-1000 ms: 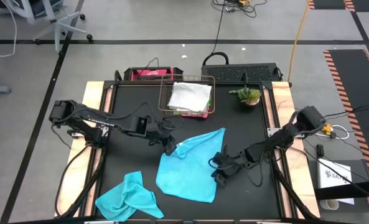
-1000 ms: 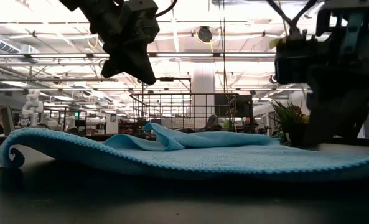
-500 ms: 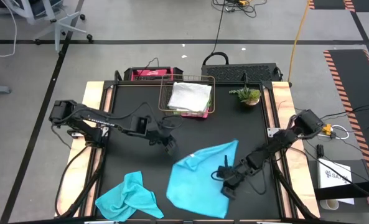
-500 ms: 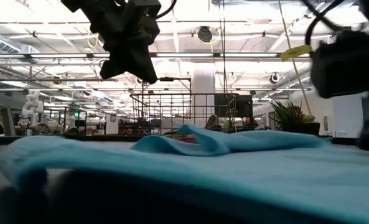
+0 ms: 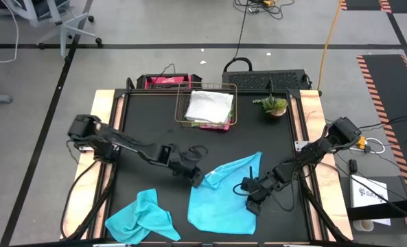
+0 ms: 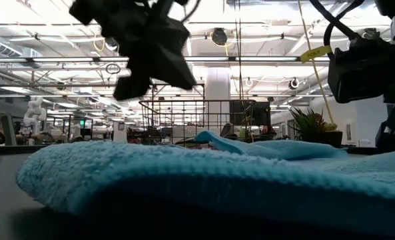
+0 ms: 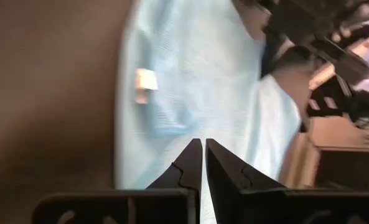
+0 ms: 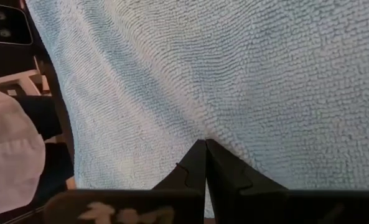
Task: Fold microfiber towels
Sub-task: Fold the right light blue microfiber cloth in half
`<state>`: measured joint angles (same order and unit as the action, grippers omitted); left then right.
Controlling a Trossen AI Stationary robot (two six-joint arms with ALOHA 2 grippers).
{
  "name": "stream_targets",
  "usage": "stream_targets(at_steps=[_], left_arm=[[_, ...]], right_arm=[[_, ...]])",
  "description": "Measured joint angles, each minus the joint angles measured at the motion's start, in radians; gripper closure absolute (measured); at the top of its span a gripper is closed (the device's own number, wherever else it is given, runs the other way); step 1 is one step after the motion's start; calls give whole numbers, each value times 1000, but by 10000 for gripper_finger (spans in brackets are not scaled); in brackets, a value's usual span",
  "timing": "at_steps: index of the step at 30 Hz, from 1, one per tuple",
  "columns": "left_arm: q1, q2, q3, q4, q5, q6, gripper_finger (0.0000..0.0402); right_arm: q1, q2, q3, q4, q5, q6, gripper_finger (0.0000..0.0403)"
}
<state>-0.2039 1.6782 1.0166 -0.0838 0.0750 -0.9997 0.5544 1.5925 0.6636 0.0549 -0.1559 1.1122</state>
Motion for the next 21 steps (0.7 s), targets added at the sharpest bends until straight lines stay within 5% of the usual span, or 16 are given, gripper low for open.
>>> stream_targets(at_steps=[7,21], left_arm=[[-2,125,-1,116,93,-60,368],[45,127,0,113,118,-93,249]], right_arm=[[-3,1,0,17,-1,1,403],[-3,1,0,31,1,-2,403]])
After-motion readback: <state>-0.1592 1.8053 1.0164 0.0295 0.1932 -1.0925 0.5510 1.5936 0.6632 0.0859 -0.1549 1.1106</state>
